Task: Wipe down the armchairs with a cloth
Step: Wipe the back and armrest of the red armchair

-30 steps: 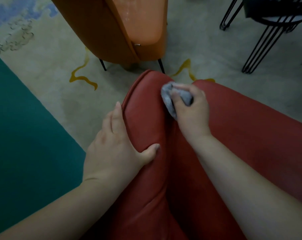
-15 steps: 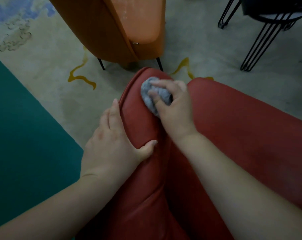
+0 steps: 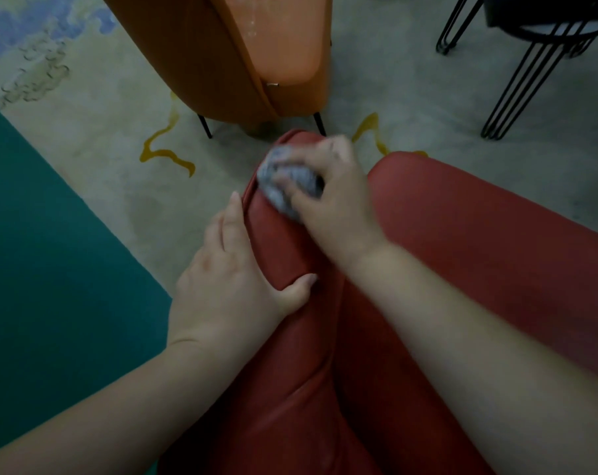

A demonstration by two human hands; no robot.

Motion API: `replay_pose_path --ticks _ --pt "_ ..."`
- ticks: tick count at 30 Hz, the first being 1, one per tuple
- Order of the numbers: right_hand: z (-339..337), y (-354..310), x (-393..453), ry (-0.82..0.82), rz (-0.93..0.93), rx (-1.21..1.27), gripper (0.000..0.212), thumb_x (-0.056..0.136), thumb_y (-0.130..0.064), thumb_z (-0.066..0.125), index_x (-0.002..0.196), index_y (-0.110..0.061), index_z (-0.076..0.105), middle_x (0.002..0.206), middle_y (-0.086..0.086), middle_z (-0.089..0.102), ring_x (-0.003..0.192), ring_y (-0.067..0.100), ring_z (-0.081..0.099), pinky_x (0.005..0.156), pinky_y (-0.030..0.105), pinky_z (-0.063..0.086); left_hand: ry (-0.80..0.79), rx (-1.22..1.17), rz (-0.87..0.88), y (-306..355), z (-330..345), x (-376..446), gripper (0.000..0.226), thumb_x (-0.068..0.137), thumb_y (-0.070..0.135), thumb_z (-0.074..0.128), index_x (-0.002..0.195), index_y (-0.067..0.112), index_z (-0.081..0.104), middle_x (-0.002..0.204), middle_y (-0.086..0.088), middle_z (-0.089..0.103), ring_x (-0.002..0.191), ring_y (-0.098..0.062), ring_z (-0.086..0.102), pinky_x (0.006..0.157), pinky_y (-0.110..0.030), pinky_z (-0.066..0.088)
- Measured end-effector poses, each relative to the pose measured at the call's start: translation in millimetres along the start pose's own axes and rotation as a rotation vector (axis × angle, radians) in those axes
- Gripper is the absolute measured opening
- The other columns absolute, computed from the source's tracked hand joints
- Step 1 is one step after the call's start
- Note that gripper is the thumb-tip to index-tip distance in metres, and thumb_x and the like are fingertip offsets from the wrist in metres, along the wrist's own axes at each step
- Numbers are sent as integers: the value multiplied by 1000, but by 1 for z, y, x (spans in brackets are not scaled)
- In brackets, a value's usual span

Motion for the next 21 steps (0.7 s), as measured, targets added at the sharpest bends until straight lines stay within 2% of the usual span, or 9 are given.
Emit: replay_pose_path --ticks 2,4,10,15,21 --pt "-2 0 -38 49 -38 70 22 80 -19 73 102 -16 72 97 8 46 92 12 52 86 17 43 5 -18 8 0 1 0 125 52 86 47 150 18 11 145 -6 40 116 -27 57 82 -38 50" --pt "-5 10 -55 129 6 102 20 81 -19 72 101 -16 72 99 7 47 93 8 52 89 17 43 5 -27 10 -1 2 0 123 53 87 46 150 21 10 145 -5 39 115 -27 57 80 -38 50" --pt "-11 31 -17 183 92 79 19 84 -22 70 102 -22 72 99 5 47 90 8 51 91 19 42 -8 -4 -4 -2 1 2 125 51 89 42 151 23 5 148 -3 34 122 -25 52 86 -39 48" --pt "-25 53 -3 237 255 146 18 86 -22 67 104 -25 71 109 7 56 92 -10 52 87 1 36 2 -31 -3 0 0 0 125 53 87 47 151 23 3 147 -3 34 122 -25 50 89 -39 47" --pt "-16 72 -104 231 512 223 23 89 -16 64 112 -19 68 115 7 64 104 4 60 98 15 42 13 -91 14 -1 1 1 125 55 82 55 152 22 4 148 -6 33 127 -27 46 95 -39 43"
Point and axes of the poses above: each hand's wrist, its own x-axis towards the middle knuckle, its own z-axis out of the palm, y = z × x, the point moved 8 cm from there along x, towards the middle knuckle
